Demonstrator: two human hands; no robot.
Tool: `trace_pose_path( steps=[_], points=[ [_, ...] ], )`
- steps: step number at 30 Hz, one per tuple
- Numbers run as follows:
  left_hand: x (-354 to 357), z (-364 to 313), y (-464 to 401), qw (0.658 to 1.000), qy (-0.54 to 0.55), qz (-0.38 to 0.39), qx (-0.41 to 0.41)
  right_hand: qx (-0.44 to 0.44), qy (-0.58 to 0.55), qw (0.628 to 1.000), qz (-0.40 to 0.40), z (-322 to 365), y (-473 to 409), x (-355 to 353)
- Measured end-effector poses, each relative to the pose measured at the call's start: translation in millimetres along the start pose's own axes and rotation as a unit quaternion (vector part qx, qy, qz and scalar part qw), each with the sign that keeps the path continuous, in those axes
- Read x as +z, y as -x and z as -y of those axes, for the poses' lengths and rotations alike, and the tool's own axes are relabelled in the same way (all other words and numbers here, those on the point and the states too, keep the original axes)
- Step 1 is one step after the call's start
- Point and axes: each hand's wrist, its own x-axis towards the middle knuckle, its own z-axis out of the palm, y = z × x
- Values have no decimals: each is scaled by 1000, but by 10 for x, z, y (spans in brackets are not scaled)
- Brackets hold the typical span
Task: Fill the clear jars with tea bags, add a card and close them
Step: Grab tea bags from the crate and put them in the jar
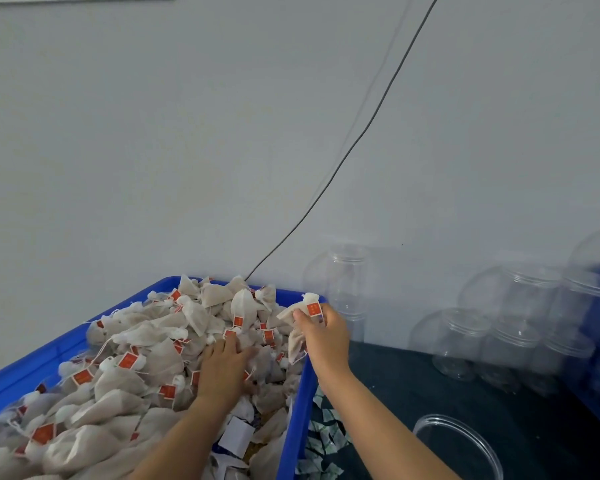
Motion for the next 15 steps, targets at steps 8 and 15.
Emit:
trace_pose_path(
  steps=[8,15],
  points=[
    [-99,-8,-57,922,363,-46,-127,9,-57,998,-1,-35,86,180],
    [-733,44,-89,749,652,-16,-116,-9,19,999,34,-87,137,214]
  ],
)
